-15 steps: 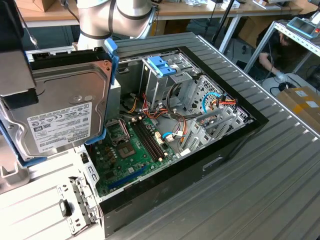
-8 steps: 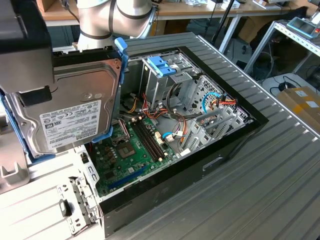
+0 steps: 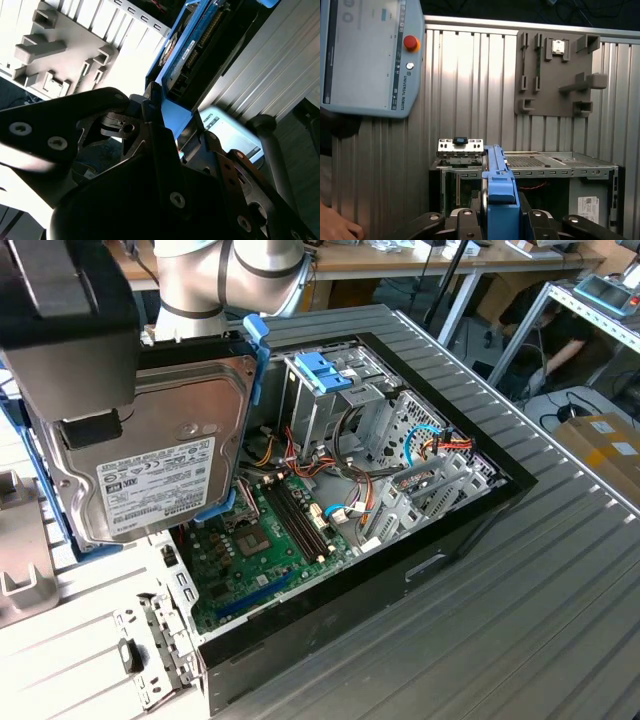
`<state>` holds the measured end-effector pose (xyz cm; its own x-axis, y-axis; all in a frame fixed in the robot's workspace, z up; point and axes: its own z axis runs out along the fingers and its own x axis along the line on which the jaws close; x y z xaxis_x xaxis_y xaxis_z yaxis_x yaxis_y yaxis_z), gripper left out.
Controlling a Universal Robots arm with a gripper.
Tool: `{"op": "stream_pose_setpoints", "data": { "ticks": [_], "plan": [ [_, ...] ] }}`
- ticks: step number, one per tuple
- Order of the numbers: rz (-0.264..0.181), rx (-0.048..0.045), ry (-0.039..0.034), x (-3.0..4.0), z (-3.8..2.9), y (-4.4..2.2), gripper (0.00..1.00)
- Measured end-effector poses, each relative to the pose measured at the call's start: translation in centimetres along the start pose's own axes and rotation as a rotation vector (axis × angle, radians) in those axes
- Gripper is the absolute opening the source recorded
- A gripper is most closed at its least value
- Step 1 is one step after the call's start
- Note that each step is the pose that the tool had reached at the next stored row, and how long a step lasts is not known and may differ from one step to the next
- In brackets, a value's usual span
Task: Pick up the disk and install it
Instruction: 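Pick up the disk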
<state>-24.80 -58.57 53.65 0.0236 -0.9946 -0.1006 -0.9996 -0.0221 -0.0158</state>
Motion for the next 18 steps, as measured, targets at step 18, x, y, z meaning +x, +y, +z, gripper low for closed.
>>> {"op": "stream_pose_setpoints", "data": {
  "ticks": [18],
  "plan": [
    [0.000,0.0000,0.0000,0.05,0.10,-1.92,0.37]
  ]
}}
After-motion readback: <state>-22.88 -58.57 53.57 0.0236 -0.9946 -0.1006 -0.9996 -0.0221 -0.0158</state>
